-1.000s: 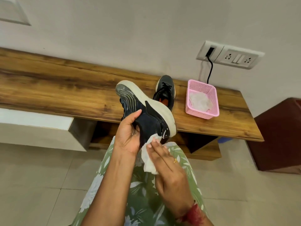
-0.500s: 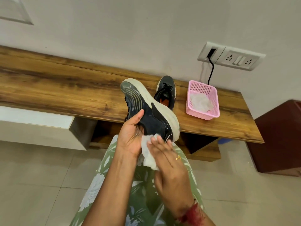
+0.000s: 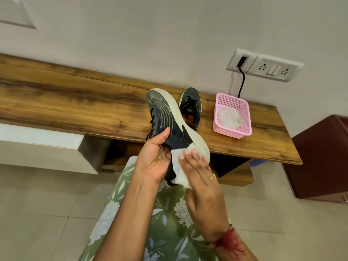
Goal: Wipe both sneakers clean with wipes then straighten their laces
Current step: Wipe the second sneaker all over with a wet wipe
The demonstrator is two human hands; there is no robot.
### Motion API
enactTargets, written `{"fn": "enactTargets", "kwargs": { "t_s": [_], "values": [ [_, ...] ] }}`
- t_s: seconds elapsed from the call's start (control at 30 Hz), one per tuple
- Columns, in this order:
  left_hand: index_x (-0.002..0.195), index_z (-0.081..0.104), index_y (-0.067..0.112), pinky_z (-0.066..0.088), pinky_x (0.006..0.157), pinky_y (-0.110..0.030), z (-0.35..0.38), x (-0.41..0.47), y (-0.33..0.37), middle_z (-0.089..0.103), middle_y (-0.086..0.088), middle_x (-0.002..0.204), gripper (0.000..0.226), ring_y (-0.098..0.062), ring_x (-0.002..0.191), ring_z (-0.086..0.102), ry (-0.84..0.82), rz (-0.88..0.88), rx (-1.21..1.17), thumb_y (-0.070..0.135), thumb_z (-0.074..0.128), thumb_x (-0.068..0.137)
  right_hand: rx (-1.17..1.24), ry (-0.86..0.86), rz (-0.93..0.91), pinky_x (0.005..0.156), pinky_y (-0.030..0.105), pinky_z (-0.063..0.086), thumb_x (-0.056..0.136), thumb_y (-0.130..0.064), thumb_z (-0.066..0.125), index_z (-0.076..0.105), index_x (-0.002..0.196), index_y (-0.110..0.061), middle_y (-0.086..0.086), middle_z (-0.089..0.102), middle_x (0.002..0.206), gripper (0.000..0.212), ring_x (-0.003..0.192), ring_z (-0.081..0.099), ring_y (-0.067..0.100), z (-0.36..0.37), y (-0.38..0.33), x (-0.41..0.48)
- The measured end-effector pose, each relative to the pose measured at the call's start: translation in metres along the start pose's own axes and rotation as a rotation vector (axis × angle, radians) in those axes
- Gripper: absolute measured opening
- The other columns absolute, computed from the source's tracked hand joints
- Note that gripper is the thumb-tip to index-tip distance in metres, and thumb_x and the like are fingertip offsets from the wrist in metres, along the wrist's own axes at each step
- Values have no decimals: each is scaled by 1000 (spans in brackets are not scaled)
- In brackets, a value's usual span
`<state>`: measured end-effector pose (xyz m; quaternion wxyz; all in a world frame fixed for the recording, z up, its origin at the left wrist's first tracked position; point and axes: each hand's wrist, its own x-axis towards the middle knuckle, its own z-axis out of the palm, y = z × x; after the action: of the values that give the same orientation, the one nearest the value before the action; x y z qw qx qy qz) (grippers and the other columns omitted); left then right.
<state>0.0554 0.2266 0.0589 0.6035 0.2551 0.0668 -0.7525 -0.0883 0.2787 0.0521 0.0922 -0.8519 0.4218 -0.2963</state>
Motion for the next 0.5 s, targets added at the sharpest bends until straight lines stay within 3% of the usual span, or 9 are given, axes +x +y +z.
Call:
{"fn": "enactTargets", "kwargs": {
  "t_s": [0.1, 0.2, 0.3, 0.37, 0.43, 0.5],
  "values": [
    [118, 62, 1, 48, 91, -46, 0, 0, 2, 67, -20, 110, 37, -31, 101, 65, 23, 17, -9, 18, 54, 86, 66, -65, -69, 111, 35, 30, 73, -1, 39, 47, 132, -3, 8, 47, 139, 60, 135, 35, 16, 2, -3, -21],
    [116, 62, 1, 51, 81, -46, 2, -1, 5, 68, -20, 107, 32, -30, 89, 69, 17, 7, -15, 21, 48, 95, 199, 64, -44, 109, 39, 33, 68, 4, 37, 49, 129, -2, 9, 49, 137, 63, 133, 40, 19, -12, -5, -19],
    [126, 57, 1, 50, 83, -52, 4, -4, 7, 61, -24, 123, 38, -34, 105, 63, -14, -32, -63, 22, 48, 95, 157, 217, -67, 112, 41, 29, 66, 10, 35, 50, 127, 4, 15, 49, 135, 63, 133, 39, 27, -21, -1, 3],
    [134, 51, 0, 49, 89, -56, 5, -6, 9, 54, -24, 134, 49, -34, 119, 54, -43, -89, -94, 23, 51, 90, 50, 209, -131, 112, 43, 27, 78, 12, 31, 47, 129, 4, 16, 47, 137, 55, 135, 35, 28, -12, 6, 12],
    [137, 49, 1, 47, 91, -54, 6, -7, 10, 51, -21, 138, 55, -32, 121, 52, -47, -115, -119, 22, 53, 86, -37, 193, -207, 113, 43, 26, 94, 5, 24, 44, 130, 2, 15, 46, 137, 42, 136, 34, 26, 2, 16, 7],
    [136, 50, 1, 40, 94, -53, 6, -8, 12, 51, -20, 138, 51, -32, 121, 52, -37, -102, -142, 22, 52, 89, -50, 165, -239, 112, 42, 27, 97, 2, 23, 43, 130, 1, 14, 47, 136, 39, 136, 35, 26, 10, 23, -3]
  ]
}}
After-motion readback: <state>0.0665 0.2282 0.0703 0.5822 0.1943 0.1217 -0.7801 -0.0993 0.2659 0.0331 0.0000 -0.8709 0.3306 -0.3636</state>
